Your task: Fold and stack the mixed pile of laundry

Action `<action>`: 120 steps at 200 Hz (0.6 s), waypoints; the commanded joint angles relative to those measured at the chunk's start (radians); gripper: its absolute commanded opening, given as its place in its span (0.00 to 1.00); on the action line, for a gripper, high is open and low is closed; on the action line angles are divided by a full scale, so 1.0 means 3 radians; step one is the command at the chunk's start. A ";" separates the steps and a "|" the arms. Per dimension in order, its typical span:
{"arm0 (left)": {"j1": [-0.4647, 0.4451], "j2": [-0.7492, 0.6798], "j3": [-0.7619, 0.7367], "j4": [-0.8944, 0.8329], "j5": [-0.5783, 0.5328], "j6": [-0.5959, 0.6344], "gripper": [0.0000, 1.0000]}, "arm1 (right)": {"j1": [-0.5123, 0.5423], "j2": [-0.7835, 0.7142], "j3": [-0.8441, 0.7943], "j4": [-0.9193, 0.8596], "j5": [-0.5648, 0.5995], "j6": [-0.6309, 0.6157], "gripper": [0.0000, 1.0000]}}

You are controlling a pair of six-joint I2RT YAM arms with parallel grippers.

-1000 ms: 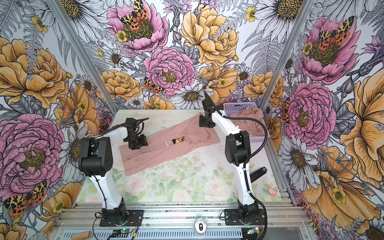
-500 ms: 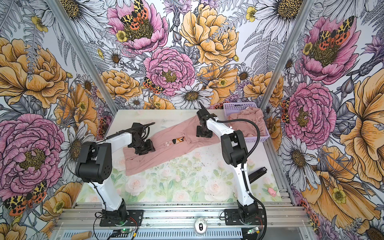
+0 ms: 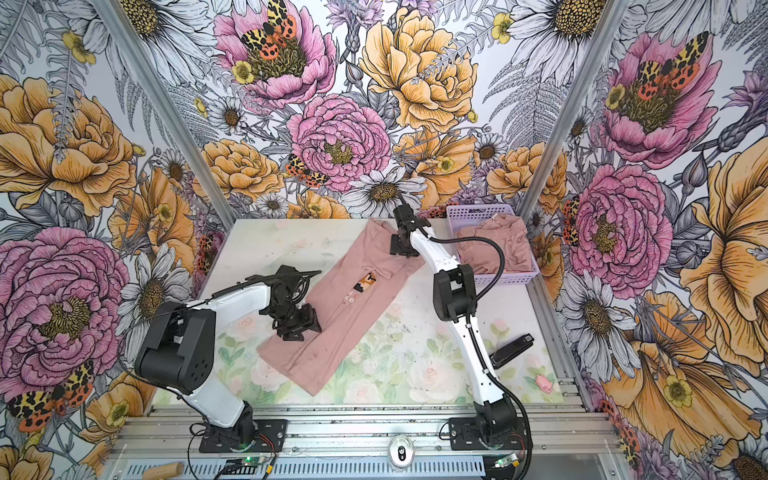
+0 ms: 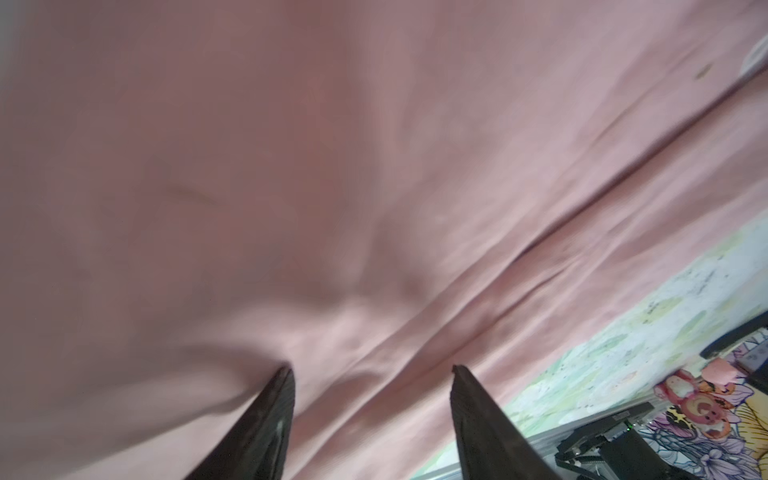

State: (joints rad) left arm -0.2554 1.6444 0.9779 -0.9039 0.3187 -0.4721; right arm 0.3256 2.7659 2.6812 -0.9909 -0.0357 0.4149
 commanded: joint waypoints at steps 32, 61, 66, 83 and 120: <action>-0.0027 0.0101 0.0594 -0.0121 -0.0390 0.0193 0.69 | 0.0152 0.0338 0.0528 0.0071 -0.0383 0.0013 0.67; -0.0102 0.0554 0.0977 -0.0084 -0.0469 0.0375 0.69 | 0.0145 -0.0124 0.0157 0.0094 -0.0185 0.0021 0.69; -0.0104 0.0705 0.0991 -0.0077 -0.0468 0.0390 0.69 | 0.0142 -0.0225 0.0082 0.0104 -0.0166 0.0016 0.70; -0.0107 0.0896 0.0970 -0.0060 -0.0447 0.0449 0.69 | 0.0138 -0.0564 -0.0233 0.0112 -0.0104 0.0003 0.71; -0.0165 0.0972 0.0572 0.0021 -0.0155 0.0388 0.66 | 0.0144 -0.1164 -0.0947 0.0112 -0.0080 0.0057 0.73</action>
State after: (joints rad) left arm -0.2859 1.8980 1.2625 -0.8898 0.2211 -0.3588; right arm 0.3672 2.5629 2.4771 -0.9676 -0.0788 0.4103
